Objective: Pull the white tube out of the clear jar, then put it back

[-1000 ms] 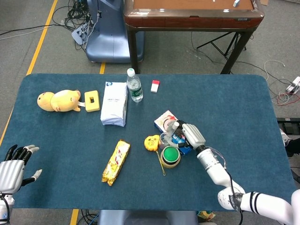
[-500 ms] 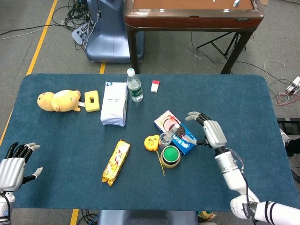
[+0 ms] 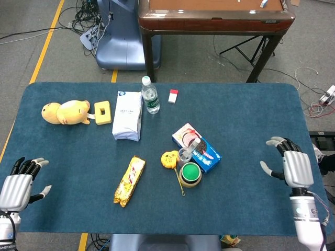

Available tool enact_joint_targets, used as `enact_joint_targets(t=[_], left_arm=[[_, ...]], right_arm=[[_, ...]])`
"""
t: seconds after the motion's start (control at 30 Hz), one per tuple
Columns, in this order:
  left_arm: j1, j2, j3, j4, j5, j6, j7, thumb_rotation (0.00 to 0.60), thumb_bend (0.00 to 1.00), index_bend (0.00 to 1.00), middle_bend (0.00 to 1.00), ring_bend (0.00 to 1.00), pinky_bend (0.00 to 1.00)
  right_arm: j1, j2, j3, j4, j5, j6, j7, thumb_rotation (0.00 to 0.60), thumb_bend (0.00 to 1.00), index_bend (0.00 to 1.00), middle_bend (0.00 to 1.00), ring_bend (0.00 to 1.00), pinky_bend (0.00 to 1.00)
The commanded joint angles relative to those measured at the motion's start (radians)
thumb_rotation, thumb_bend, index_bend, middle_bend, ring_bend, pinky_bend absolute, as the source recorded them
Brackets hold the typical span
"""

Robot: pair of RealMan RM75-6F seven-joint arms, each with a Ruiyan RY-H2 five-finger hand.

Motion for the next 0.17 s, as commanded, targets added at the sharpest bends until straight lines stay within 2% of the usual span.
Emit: enact_joint_targets(t=[0.03, 0.17], left_arm=[[0.0, 0.001, 0.001, -0.004, 0.003, 0.002, 0.003, 0.6, 0.24, 0.25, 0.21, 0.16, 0.05], [-0.001, 0.003, 0.0, -0.008, 0.001, 0.003, 0.004, 0.6, 0.24, 0.25, 0.21, 0.16, 0.05]], right_arm=[[-0.04, 0.021, -0.018, -0.015, 0.009, 0.022, 0.011, 0.6, 0.31, 0.32, 0.26, 0.19, 0.26], [-0.07, 0.031, -0.026, -0.012, 0.002, 0.031, 0.044, 0.6, 0.31, 0.32, 0.26, 0.19, 0.26]])
